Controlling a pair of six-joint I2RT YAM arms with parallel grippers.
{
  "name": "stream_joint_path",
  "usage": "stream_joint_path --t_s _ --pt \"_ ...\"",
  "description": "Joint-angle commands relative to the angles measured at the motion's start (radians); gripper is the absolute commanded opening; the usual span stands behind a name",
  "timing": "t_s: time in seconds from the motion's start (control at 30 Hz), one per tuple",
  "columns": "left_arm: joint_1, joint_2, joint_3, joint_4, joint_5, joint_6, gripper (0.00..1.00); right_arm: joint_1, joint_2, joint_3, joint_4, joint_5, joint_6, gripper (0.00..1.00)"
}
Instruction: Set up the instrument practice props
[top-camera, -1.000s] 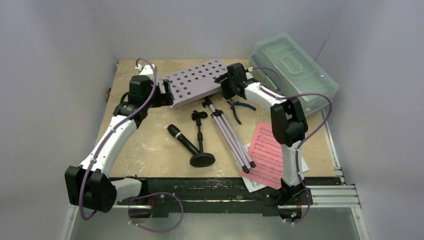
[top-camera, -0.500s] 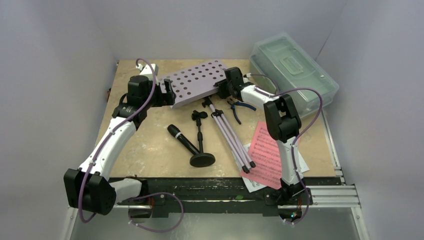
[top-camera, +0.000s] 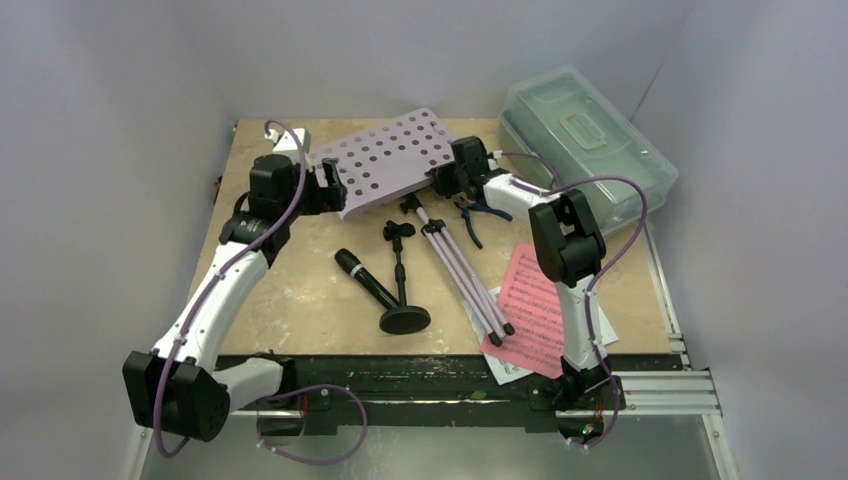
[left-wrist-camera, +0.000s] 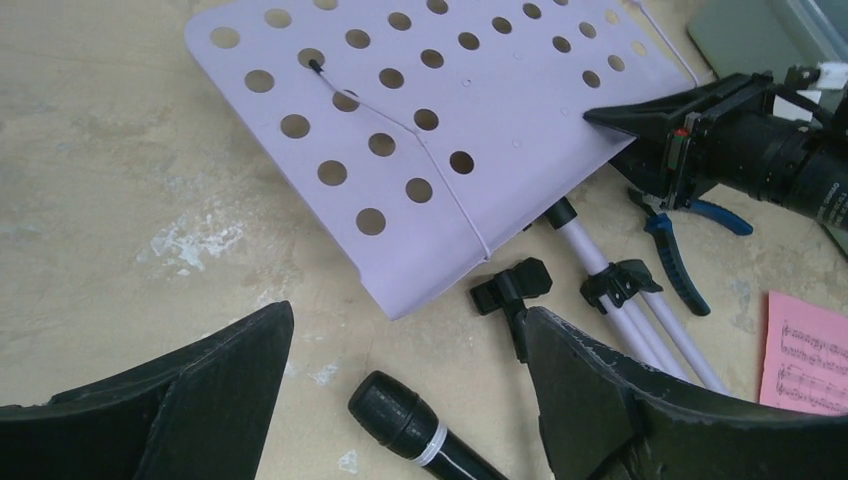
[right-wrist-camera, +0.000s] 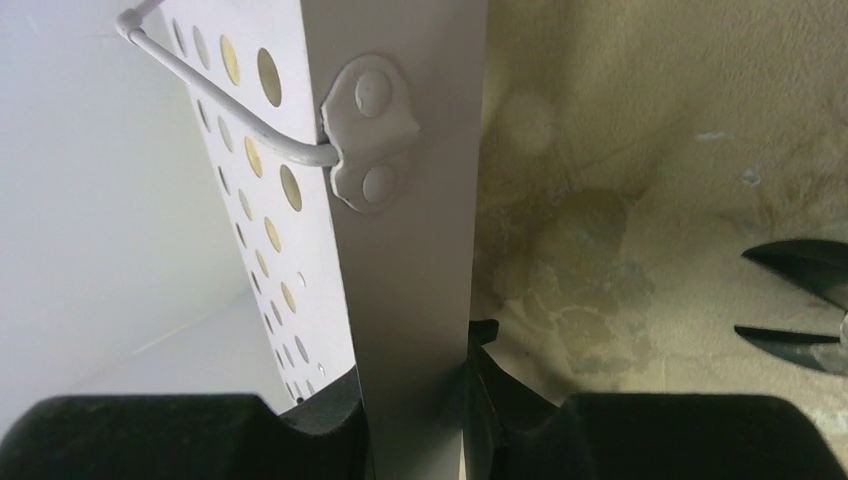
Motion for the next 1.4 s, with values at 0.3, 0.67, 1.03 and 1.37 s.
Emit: stream_joint_path --t_s 0.3,0.67,1.03,1.37 --pt "0.031 -0.247 0.238 -0.075 -0.084 -0.041 0.90 0.004 -0.253 0.091 0.390 -0.079 0.278 0.00" --pt "0.031 -0.300 0.297 -0.056 0.092 -0.222 0.95 0.004 -0.429 0.308 0.200 -0.012 0.251 0.00" --pt "0.031 -0.375 0.144 0.040 0.148 -0.358 0.95 -0.011 -0.475 0.464 0.178 -0.023 0.203 0.00" --pt "0.031 -0.462 -0.072 0.185 0.173 -0.394 0.96 -0.016 -0.423 0.461 0.589 -0.030 0.136 0.00"
